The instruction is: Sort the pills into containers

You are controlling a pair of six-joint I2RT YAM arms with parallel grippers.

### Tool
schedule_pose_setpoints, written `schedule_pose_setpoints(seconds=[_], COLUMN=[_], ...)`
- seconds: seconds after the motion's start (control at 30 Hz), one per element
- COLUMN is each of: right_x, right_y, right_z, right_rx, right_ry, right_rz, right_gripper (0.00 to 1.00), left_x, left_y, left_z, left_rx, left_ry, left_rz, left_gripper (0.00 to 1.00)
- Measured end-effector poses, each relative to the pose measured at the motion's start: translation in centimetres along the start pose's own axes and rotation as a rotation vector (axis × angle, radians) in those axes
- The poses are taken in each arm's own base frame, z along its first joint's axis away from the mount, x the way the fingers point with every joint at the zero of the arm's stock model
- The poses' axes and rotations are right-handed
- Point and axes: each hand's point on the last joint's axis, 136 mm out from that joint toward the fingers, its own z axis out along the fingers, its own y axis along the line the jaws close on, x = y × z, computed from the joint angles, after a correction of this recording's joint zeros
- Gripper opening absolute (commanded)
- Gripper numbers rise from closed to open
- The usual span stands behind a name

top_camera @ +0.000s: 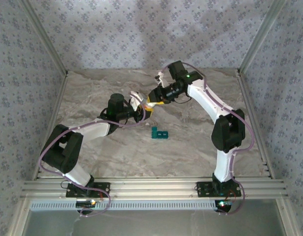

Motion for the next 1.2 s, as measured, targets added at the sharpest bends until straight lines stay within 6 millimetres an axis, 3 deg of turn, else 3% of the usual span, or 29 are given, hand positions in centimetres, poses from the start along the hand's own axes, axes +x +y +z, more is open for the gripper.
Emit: schedule_pose_setpoints(seconds=[0.1, 0.2, 0.3, 0.43, 0.57, 0.73, 0.97, 1.2], right_x=[-0.1, -0.4, -0.5, -0.6, -0.8, -1.8, -3.9, -6.4], right_y=[0.0, -0.1, -0.4, -0.9, -1.5, -2.1, -4.2, -3.9], right_z=[0.0, -0.2, -0.5, -1.9, -4.7, -7.4, -7.7, -7.3], right_rx=[-0.001, -0.002, 0.0, -0.001, -0.002, -0.003, 0.054, 0.055], right_ry=[-0.003, -0.015, -0.023, -0.056, -0.129, -0.245, -0.376, -0.467], right_rz=[0.007, 0.014, 0.022, 0.041, 0.069, 0.123, 0.236, 0.278], right_gripper=[0.45, 0.58, 0.67, 0.73, 0.74, 0.74, 0.74, 0.74], left_x=[0.0, -0.4, -1.3, -2.1, -1.3, -0.1, 0.5, 1.3], left_y=[0.1, 0.2, 1.1, 2.6, 3.2, 3.2, 3.6, 3.4], left_z=[0.0, 0.2, 0.2, 0.0, -0.2, -0.3, -0.5, -0.3], left_rx=[0.0, -0.002, -0.032, -0.078, -0.111, -0.121, -0.152, -0.186], left_ry=[0.006, 0.018, 0.017, 0.02, 0.049, 0.102, 0.142, 0.177], left_rz=[-0.01, -0.043, -0.09, -0.145, -0.174, -0.206, -0.226, -0.236], left_gripper=[0.3, 0.28, 0.27, 0.21, 0.02, 0.0, 0.0, 0.0])
